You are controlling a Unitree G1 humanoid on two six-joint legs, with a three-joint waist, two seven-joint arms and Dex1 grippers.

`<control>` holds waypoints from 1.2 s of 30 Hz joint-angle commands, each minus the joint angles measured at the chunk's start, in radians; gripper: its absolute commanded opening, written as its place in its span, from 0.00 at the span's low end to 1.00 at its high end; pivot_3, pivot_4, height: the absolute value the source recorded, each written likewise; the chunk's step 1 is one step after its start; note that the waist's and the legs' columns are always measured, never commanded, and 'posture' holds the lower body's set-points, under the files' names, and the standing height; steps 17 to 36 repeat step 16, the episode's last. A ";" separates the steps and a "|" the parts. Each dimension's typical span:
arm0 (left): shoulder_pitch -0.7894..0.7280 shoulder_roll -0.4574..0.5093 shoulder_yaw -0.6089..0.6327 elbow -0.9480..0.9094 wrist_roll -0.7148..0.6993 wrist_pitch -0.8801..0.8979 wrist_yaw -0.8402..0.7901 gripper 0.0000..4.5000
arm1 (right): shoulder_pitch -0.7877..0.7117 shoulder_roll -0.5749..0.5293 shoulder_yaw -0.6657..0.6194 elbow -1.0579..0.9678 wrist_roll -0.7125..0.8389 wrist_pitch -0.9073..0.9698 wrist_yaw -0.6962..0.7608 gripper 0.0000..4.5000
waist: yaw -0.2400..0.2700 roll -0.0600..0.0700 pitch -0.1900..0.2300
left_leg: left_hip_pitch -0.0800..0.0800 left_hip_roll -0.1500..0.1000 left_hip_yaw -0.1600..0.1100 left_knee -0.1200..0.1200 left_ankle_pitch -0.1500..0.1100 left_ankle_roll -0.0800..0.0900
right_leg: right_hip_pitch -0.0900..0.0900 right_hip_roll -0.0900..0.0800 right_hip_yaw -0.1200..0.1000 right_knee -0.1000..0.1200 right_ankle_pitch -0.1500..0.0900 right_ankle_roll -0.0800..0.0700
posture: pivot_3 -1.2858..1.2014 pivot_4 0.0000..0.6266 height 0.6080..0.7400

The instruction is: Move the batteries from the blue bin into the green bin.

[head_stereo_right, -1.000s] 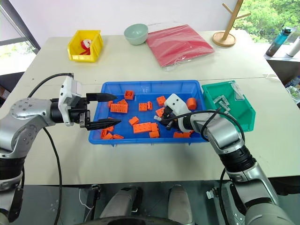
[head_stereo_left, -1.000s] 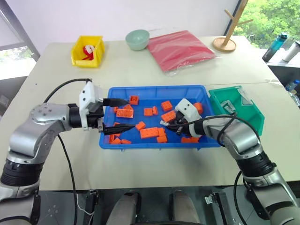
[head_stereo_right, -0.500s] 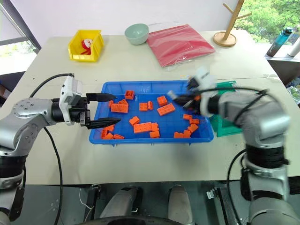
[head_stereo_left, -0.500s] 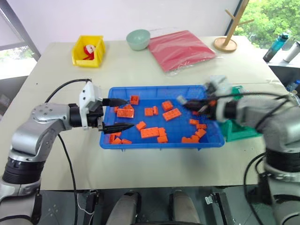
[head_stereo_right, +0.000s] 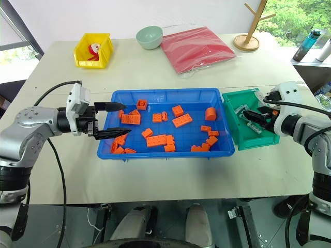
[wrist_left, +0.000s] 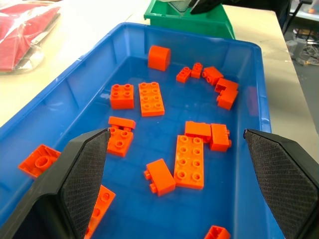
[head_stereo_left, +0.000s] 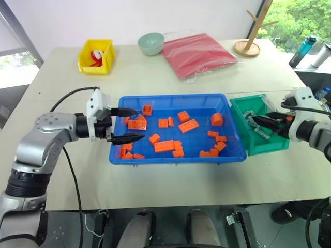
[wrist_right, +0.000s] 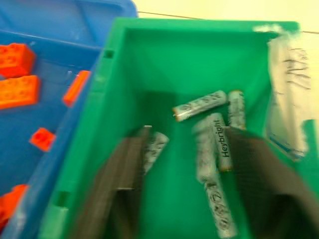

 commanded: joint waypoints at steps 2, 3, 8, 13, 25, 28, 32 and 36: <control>-0.011 0.015 0.031 0.011 0.000 -0.016 -0.013 1.00 | 0.021 -0.082 -0.036 -0.012 0.002 -0.143 0.101 0.82 | 0.001 0.000 0.000 | 0.000 0.000 0.000 0.000 0.000 0.000 | 0.000 0.000 0.000 0.000 0.000 0.000 | 0.52 0.24 0.82; -0.008 0.020 0.040 0.015 -0.003 -0.013 -0.014 1.00 | 0.032 -0.103 -0.044 -0.011 0.006 -0.176 0.135 0.82 | 0.003 0.000 0.000 | 0.000 0.000 0.000 0.000 0.000 0.000 | 0.000 0.000 0.000 0.000 0.000 0.000 | 0.52 0.24 0.82; 0.000 0.074 0.142 0.060 -0.063 0.043 -0.023 1.00 | 0.220 -0.249 -0.162 0.062 0.010 -0.421 0.465 0.82 | 0.006 0.000 0.000 | 0.000 0.000 -0.001 0.000 0.000 0.000 | 0.001 0.000 0.000 -0.001 0.000 0.000 | 0.52 0.24 0.82; 0.000 0.163 0.171 0.156 -0.019 -0.005 -0.088 1.00 | 0.315 -0.341 -0.233 0.283 0.002 -0.588 0.696 0.82 | 0.001 0.000 0.000 | 0.002 0.000 0.000 0.000 0.000 0.000 | 0.002 0.000 -0.001 -0.001 0.000 0.000 | 0.52 0.24 0.82; -0.011 0.181 0.165 0.195 0.003 -0.042 -0.106 1.00 | 0.321 -0.350 -0.213 0.373 -0.017 -0.660 0.737 0.82 | 0.000 0.000 0.000 | 0.002 0.000 0.000 0.000 0.000 0.000 | 0.002 0.001 -0.001 -0.001 0.000 0.000 | 0.52 0.24 0.82; -0.011 0.181 0.165 0.195 0.003 -0.042 -0.106 1.00 | 0.321 -0.350 -0.213 0.373 -0.017 -0.660 0.737 0.82 | 0.000 0.000 0.000 | 0.002 0.000 0.000 0.000 0.000 0.000 | 0.002 0.001 -0.001 -0.001 0.000 0.000 | 0.52 0.24 0.82; -0.011 0.181 0.165 0.195 0.003 -0.042 -0.106 1.00 | 0.321 -0.350 -0.213 0.373 -0.017 -0.660 0.737 0.82 | 0.000 0.000 0.000 | 0.002 0.000 0.000 0.000 0.000 0.000 | 0.002 0.001 -0.001 -0.001 0.000 0.000 | 0.52 0.24 0.82; -0.011 0.181 0.165 0.195 0.003 -0.042 -0.106 1.00 | 0.321 -0.350 -0.213 0.373 -0.017 -0.660 0.737 0.82 | 0.000 0.000 0.000 | 0.002 0.000 0.000 0.000 0.000 0.000 | 0.002 0.001 -0.001 -0.001 0.000 0.000 | 0.52 0.24 0.82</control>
